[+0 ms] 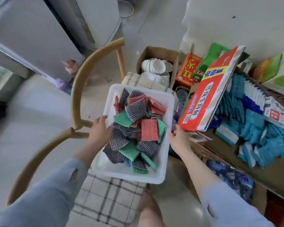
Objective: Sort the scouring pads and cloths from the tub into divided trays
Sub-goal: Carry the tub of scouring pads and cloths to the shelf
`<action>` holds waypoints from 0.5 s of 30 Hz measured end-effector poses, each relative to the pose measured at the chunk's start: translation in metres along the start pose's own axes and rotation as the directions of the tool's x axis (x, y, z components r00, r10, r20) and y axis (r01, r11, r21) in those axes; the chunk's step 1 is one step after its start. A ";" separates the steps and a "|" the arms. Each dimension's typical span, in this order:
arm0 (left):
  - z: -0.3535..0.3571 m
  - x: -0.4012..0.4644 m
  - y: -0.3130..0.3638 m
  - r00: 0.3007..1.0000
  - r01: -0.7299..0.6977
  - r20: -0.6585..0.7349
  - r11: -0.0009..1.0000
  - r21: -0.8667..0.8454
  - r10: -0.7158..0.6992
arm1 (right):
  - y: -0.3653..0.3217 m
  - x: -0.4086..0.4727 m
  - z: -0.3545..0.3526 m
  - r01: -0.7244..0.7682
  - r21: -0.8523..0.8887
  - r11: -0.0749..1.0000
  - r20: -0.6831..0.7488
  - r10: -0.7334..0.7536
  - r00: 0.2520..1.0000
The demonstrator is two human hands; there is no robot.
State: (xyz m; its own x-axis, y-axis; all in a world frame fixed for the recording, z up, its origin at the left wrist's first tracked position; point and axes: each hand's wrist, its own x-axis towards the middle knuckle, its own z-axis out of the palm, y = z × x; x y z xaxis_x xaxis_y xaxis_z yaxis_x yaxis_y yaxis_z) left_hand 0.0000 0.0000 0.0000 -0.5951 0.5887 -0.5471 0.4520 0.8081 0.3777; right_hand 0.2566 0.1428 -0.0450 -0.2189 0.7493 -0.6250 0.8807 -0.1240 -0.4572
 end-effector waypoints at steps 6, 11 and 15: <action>0.031 0.033 -0.013 0.975 0.202 0.089 0.979 0.014 -0.202 | 0.016 0.028 0.031 -0.057 -0.098 0.993 0.029 0.060 0.998; 0.028 0.040 -0.030 0.980 0.185 0.079 0.983 0.010 -0.185 | 0.025 0.029 0.036 -0.070 -0.011 0.997 0.008 0.070 0.998; 0.019 0.019 -0.034 0.991 0.129 0.042 0.991 -0.044 -0.127 | 0.028 0.006 0.030 -0.093 0.076 0.993 -0.021 0.095 0.995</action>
State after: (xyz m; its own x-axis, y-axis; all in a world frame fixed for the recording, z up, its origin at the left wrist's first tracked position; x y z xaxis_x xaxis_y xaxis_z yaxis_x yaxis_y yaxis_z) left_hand -0.0146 -0.0166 -0.0375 -0.6191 0.4798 -0.6217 0.3416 0.8774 0.3369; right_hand 0.2667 0.1242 -0.0806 -0.1256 0.7474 -0.6524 0.8630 -0.2420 -0.4434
